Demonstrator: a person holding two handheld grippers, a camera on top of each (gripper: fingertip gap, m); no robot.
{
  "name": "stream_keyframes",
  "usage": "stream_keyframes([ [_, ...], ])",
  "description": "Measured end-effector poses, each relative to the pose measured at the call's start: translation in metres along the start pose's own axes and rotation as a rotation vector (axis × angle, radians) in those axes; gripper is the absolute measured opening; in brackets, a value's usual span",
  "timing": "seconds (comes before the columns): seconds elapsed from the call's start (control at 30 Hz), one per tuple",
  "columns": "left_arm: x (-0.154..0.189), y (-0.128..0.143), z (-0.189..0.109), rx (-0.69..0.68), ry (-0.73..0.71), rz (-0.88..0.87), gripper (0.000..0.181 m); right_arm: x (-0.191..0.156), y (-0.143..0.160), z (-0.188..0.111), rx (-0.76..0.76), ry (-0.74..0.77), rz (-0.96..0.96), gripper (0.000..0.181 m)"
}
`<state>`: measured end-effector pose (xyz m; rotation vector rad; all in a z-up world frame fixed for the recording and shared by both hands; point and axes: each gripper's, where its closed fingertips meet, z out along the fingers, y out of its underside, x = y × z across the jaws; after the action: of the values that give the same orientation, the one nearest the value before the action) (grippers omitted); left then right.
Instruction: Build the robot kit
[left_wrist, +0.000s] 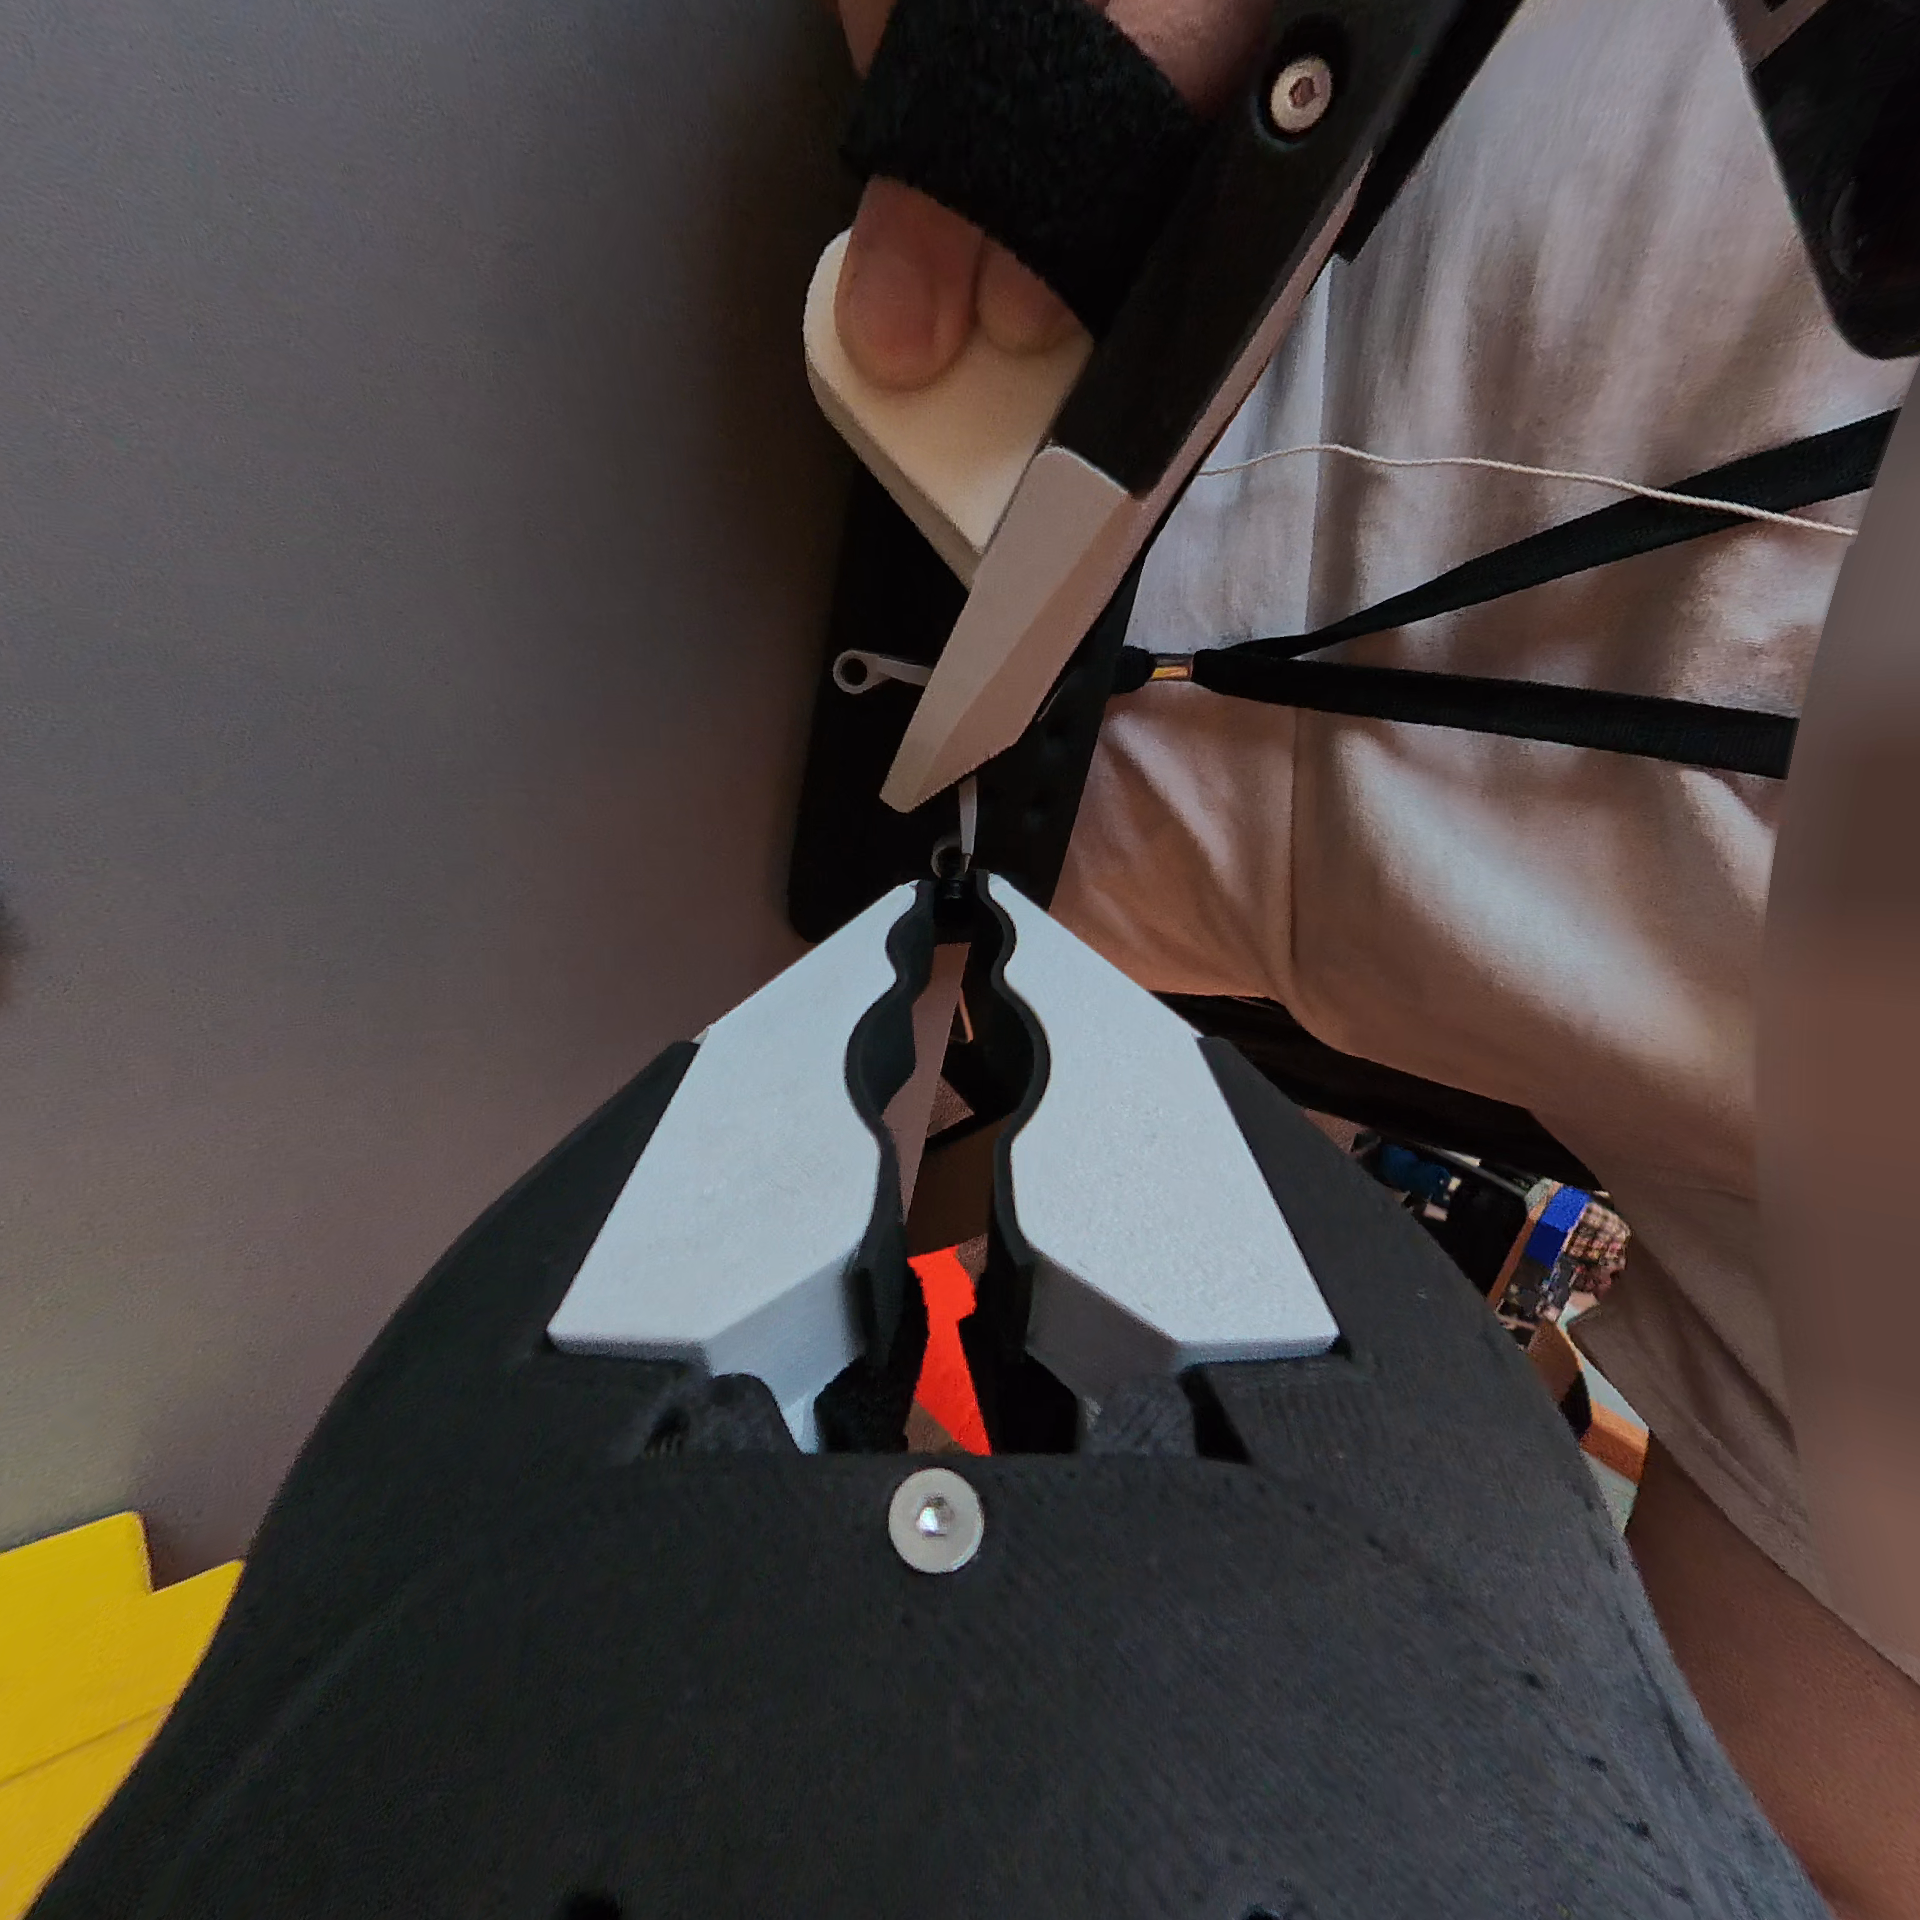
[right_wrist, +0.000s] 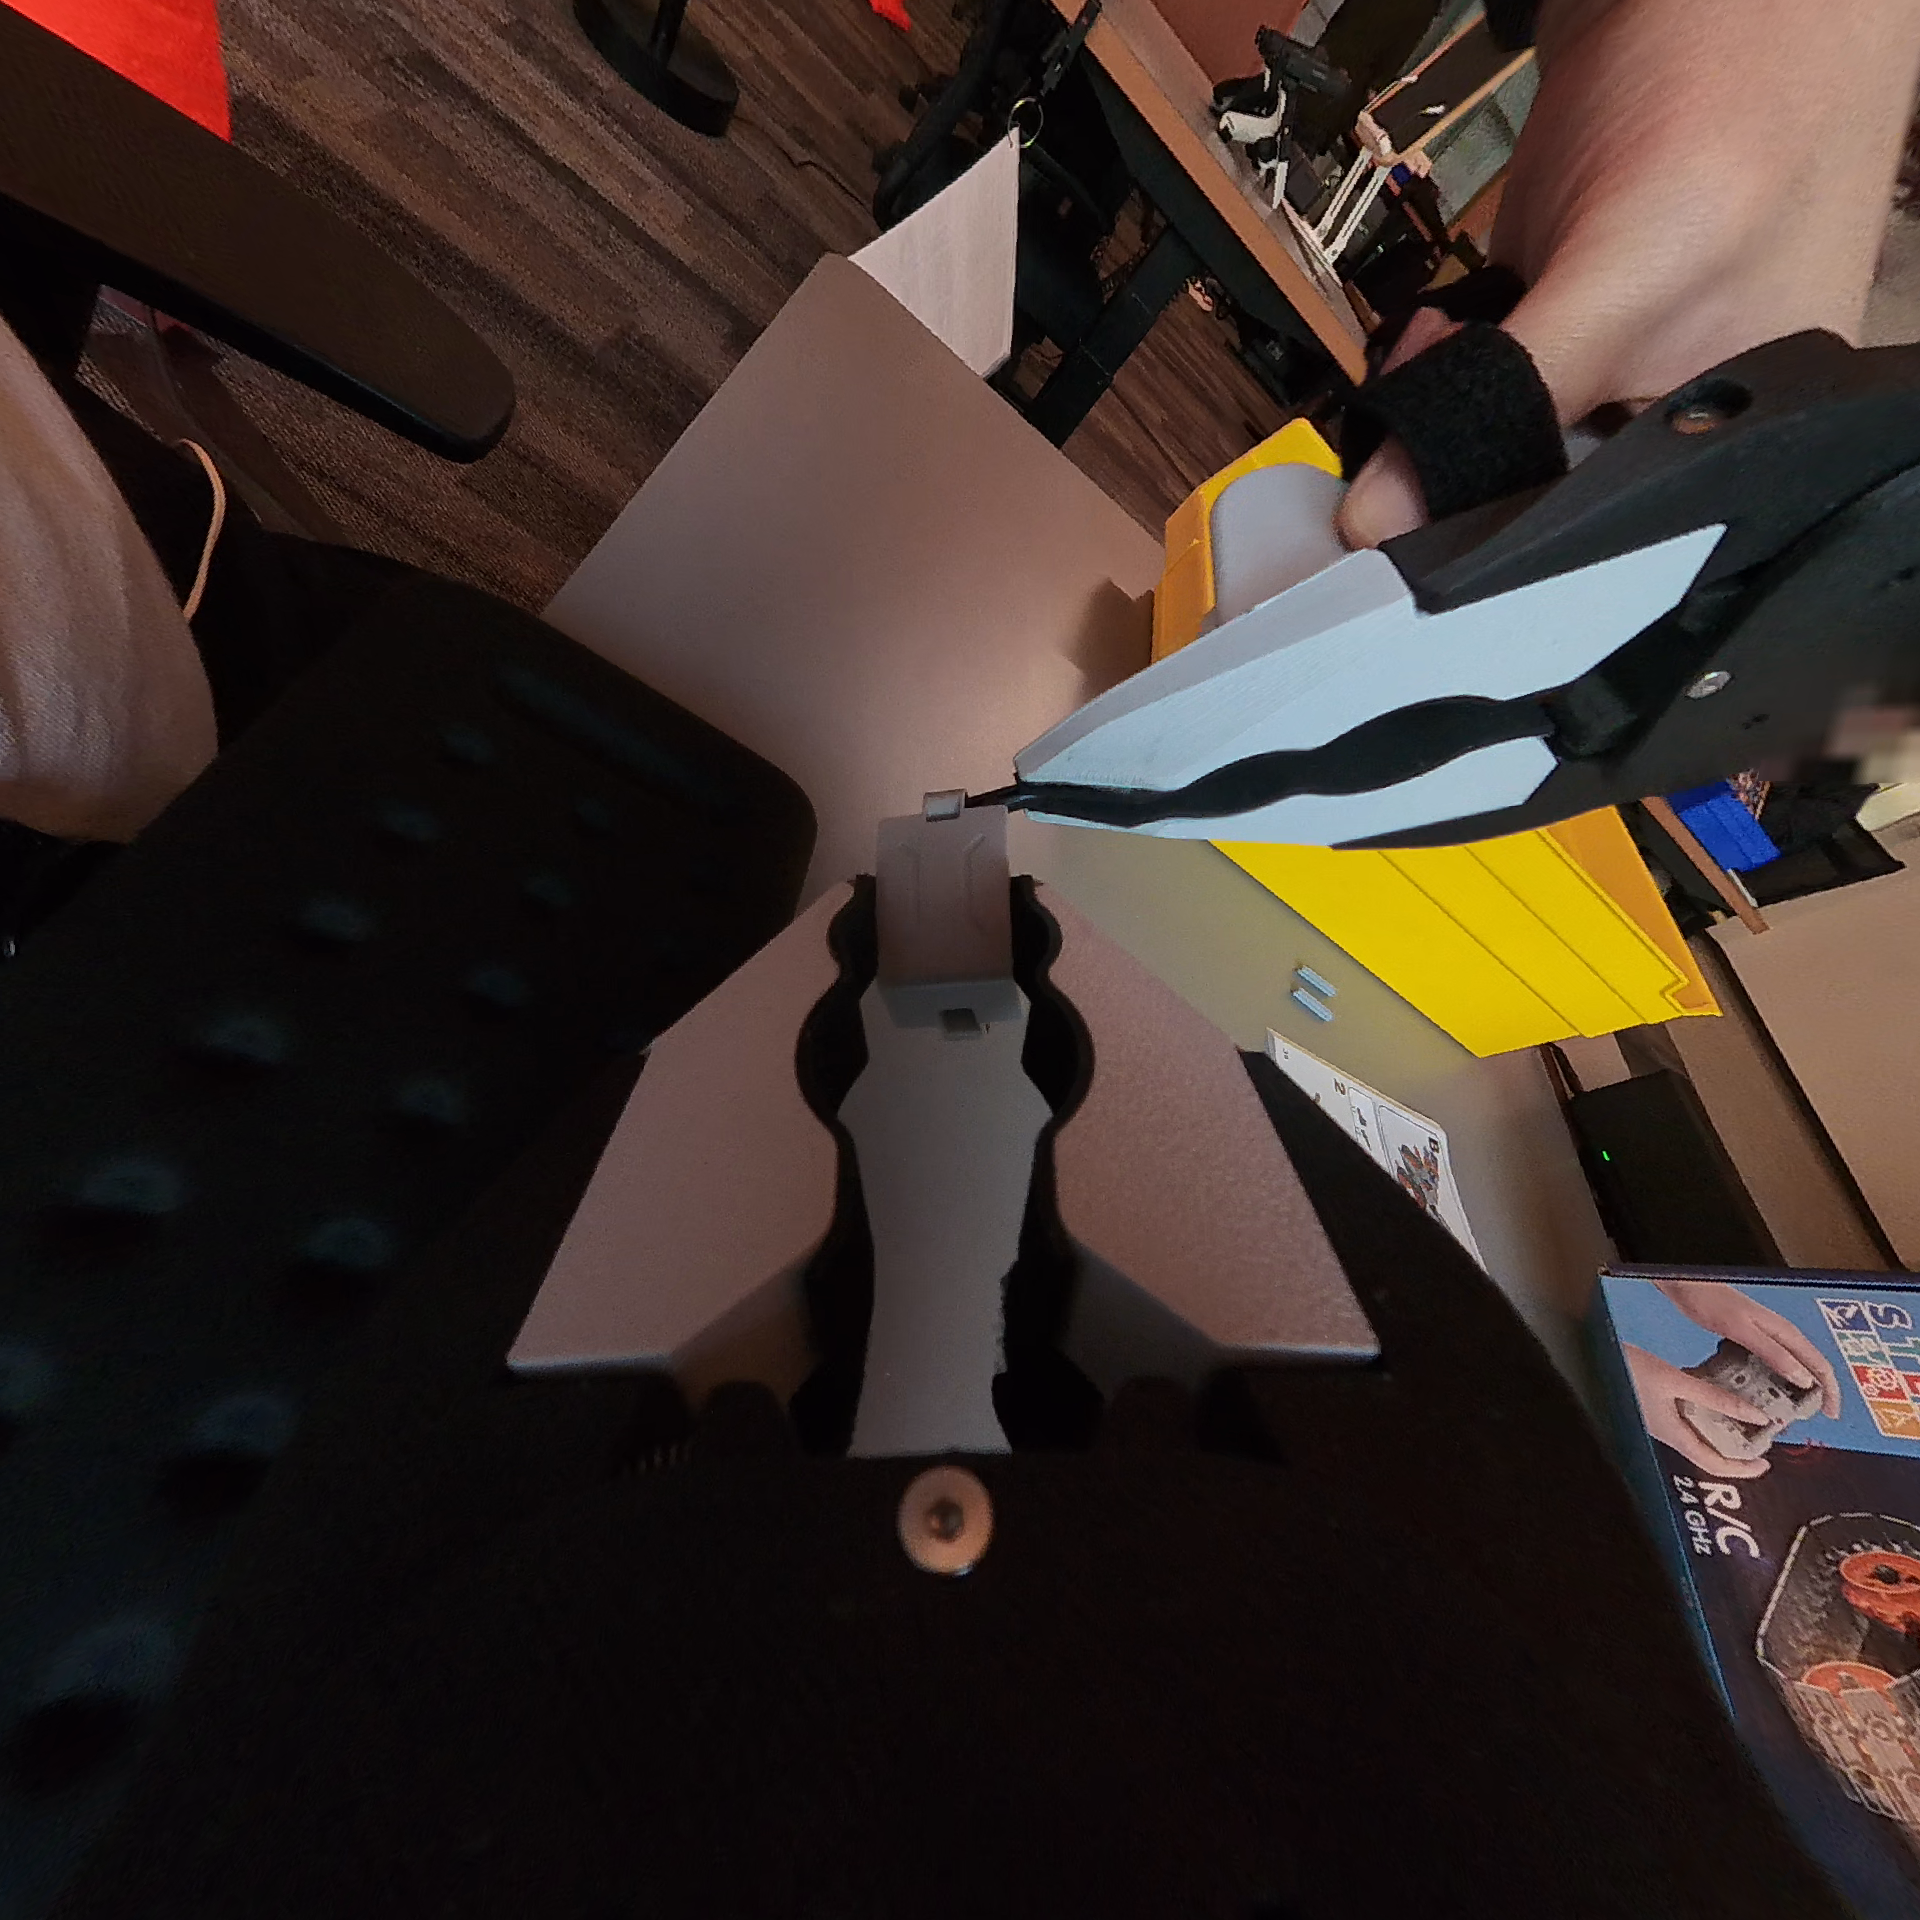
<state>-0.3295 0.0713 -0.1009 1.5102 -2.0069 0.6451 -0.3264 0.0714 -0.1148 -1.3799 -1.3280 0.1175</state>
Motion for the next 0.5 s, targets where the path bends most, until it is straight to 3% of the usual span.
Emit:
stream_keyframes([
  [0.5,0.0016,0.0026,0.0019,-0.148,-0.081,0.054,0.005,-0.0002,-0.0017,0.0012,-0.031,0.016,-0.031,0.025],
])
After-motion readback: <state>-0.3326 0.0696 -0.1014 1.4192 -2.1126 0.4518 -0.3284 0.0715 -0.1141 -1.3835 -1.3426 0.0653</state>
